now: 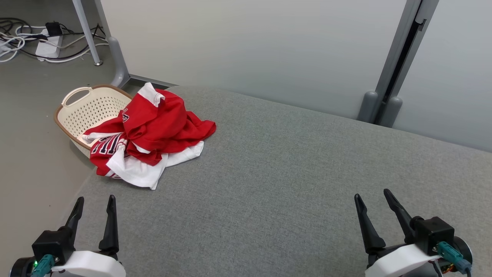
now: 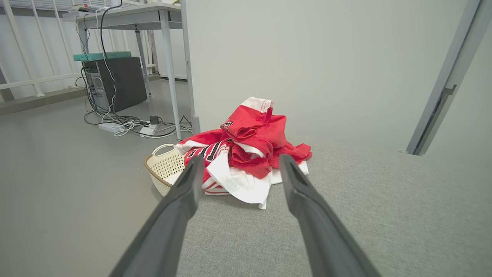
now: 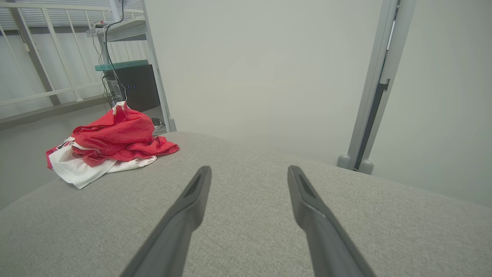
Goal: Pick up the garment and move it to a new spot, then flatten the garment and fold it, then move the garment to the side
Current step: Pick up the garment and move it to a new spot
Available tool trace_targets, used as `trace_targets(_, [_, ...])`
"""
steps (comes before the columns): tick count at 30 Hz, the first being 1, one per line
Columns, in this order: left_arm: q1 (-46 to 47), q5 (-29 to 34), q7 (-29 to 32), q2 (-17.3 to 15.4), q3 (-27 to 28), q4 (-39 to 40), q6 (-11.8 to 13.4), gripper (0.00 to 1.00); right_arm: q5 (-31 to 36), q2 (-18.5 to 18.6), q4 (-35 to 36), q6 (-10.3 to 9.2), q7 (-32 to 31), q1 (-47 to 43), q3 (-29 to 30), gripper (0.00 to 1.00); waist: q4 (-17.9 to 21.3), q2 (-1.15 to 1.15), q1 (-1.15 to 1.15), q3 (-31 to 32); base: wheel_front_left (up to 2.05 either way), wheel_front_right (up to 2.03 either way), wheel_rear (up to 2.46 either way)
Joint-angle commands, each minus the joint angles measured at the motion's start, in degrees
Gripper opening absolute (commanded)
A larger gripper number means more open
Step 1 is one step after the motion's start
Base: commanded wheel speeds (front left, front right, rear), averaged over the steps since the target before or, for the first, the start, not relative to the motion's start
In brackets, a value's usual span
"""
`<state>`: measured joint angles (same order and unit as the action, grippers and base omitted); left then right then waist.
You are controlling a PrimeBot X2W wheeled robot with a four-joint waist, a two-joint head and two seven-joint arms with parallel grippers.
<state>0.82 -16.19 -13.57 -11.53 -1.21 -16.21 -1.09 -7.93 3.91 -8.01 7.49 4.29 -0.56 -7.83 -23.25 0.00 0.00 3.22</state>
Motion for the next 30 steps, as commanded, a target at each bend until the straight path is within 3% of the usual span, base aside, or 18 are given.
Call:
trace_targets(1, [0.88,-0.22,-0.11,-0.05,-0.17,0.25,0.33,1.00,0.19,0.07,0.07,0.00,0.29,0.64,0.27,1.00,0.21,0.00,0.00,-0.21,0.00,0.00,0.00])
trace_targets(8, [3.35,-0.78,0.43,0.01,-0.69,-0.63,-0.28,1.00,0.52,0.12,0.71,0.00,-0.67,1.38,0.98,1.00,0.96,0.00,0.00,-2.51,0.00,0.00,0.00])
trace_targets(14, [12.09,-3.14,0.91,0.35,-0.33,-5.64,-1.80,1.00,2.27,1.20,3.89,0.00,-3.18,5.02,0.89,1.00,3.01,0.00,0.00,-11.33,0.00,0.00,0.00])
trace_targets(22, [29.40,-7.25,3.64,-1.72,-0.64,-23.67,-5.10,1.00,3.78,2.27,6.60,0.00,-5.65,10.70,0.29,1.00,6.42,0.00,0.00,-21.91,0.00,0.00,0.00])
trace_targets(30, [39.60,-9.74,5.98,-5.03,-1.10,-40.00,-6.14,1.00,3.70,1.99,5.91,0.00,-5.21,12.76,-0.67,1.00,8.43,0.00,0.00,-24.53,0.00,0.00,0.00])
